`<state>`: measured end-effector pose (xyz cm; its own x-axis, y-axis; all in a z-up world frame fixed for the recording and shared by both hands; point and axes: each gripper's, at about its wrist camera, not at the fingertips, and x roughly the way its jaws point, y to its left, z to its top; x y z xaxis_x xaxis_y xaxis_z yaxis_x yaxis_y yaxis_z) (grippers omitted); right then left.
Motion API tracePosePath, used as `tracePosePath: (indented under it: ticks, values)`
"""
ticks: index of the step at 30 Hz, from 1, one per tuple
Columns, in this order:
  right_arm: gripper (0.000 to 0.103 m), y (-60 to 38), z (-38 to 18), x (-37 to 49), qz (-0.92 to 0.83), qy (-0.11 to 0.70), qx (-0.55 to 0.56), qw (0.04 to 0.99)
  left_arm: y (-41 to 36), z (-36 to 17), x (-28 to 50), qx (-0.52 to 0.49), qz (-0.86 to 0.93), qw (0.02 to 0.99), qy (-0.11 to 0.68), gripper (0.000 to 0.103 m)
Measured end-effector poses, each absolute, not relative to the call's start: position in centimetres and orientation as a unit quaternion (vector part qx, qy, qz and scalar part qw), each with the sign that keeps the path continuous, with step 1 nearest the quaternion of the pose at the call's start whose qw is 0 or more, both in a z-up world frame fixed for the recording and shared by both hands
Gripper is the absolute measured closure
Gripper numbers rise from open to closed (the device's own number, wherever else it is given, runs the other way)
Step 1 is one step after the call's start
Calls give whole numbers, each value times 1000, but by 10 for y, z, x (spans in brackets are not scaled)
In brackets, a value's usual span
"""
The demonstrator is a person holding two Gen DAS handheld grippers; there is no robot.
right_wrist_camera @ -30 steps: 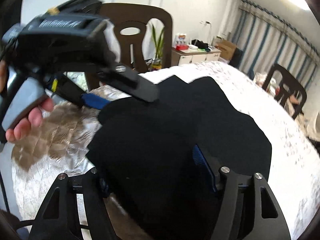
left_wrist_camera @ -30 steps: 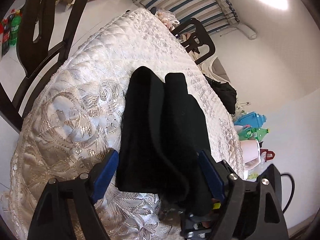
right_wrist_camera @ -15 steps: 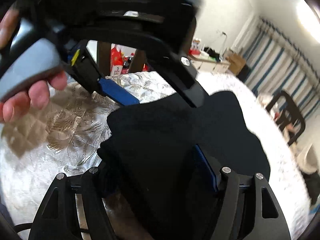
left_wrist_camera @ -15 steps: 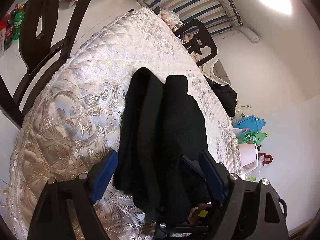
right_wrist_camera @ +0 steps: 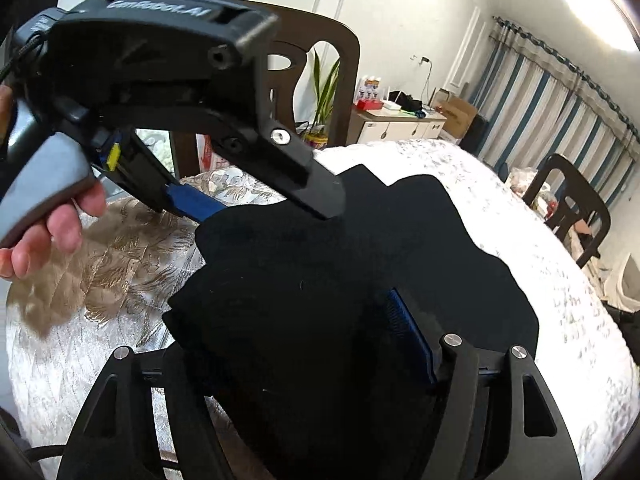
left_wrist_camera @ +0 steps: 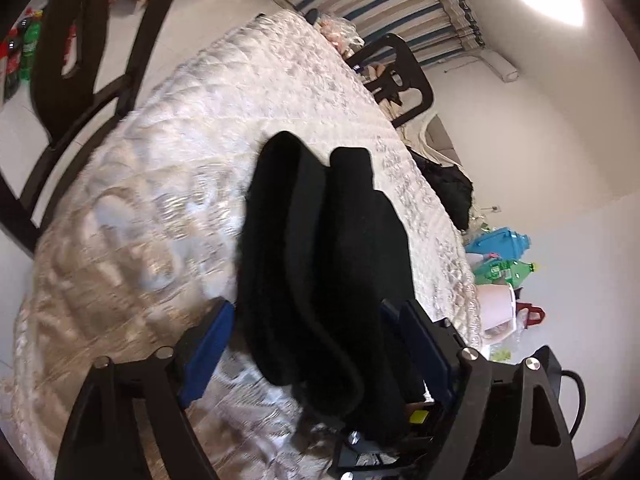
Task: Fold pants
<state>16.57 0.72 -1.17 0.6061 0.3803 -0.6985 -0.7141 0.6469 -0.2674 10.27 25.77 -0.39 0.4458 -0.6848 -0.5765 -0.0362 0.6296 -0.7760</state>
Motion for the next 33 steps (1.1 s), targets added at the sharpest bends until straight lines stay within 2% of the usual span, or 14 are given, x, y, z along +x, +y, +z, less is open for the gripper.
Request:
tracePosePath:
  ticks: [14,18,22,27,33]
  values:
    - [34,1,-10,166,342,308,-259,849,231,-4,135,-346,-276,736,512,15]
    - [34,-8,-9,166,355,326,-234,844,219,0,135,-296,-260,758,520,26]
    - [34,-25,-6,166,382,344,-205,833,214,1,138,-276,-253,767,521,30]
    - [34,-60,4,167,407,357,-162,825,214,1,139,-260,-243,772,526,40]
    - [34,-123,17,185,424,396,-19,814,212,2,138,-238,-233,782,526,51]
